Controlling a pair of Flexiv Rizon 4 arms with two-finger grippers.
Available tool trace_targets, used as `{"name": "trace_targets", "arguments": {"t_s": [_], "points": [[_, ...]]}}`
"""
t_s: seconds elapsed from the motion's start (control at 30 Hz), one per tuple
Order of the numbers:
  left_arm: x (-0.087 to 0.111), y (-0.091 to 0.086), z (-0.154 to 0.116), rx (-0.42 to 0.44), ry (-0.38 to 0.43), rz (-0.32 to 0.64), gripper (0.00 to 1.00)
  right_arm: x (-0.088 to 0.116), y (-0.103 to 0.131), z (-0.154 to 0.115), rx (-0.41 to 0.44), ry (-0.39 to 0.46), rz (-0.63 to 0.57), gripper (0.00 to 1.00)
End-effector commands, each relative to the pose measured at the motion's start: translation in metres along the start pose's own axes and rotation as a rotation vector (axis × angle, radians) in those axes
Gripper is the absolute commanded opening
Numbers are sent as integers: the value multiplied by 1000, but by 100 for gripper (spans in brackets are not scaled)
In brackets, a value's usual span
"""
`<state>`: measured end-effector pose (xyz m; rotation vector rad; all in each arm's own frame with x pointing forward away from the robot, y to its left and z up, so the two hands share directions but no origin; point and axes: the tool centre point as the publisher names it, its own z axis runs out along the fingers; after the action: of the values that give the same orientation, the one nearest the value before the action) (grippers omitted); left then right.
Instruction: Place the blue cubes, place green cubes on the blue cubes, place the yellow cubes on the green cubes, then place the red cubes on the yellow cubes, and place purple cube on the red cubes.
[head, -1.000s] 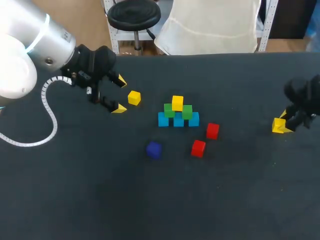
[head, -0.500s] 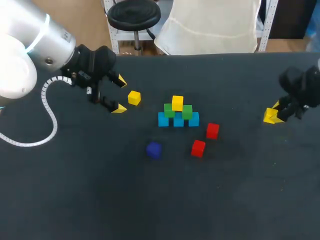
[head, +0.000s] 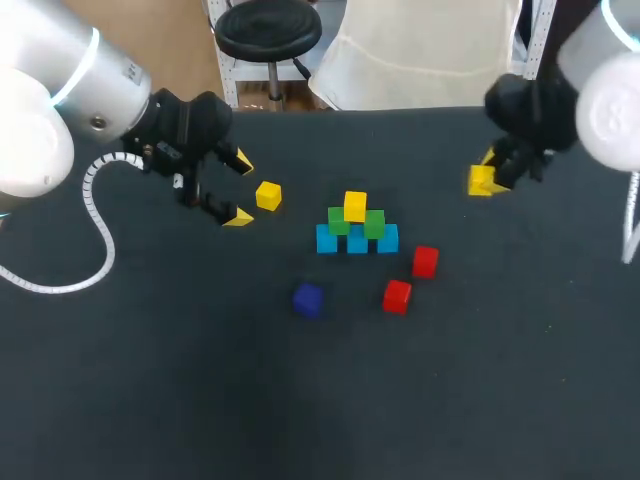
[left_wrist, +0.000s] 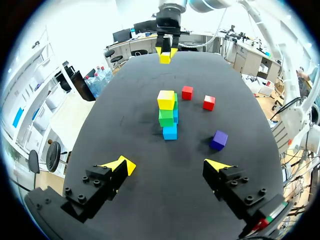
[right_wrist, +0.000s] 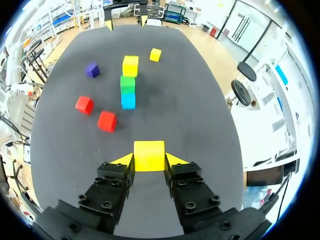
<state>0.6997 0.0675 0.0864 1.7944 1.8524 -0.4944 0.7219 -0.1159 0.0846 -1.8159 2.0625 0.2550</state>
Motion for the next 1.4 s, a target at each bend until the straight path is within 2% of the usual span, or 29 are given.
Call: {"name": "trace_targets", "arguments": {"t_s": [0.03, 0.33, 0.57, 0.87, 1.4], "points": [[1, 0, 0, 0, -2, 3, 100, -27, -9, 10, -23, 5, 6, 0], [1, 0, 0, 0, -2, 3, 100, -71, 5, 28, 2, 19, -16, 0], [1, 0, 0, 0, -2, 3, 100, -89, 17, 44, 10, 10, -1, 0], [1, 0, 0, 0, -2, 3, 100, -96, 32, 58, -14, -14, 18, 0], [1, 0, 0, 0, -2, 3, 100, -106, 41, 65, -37, -32, 18, 0]]}}
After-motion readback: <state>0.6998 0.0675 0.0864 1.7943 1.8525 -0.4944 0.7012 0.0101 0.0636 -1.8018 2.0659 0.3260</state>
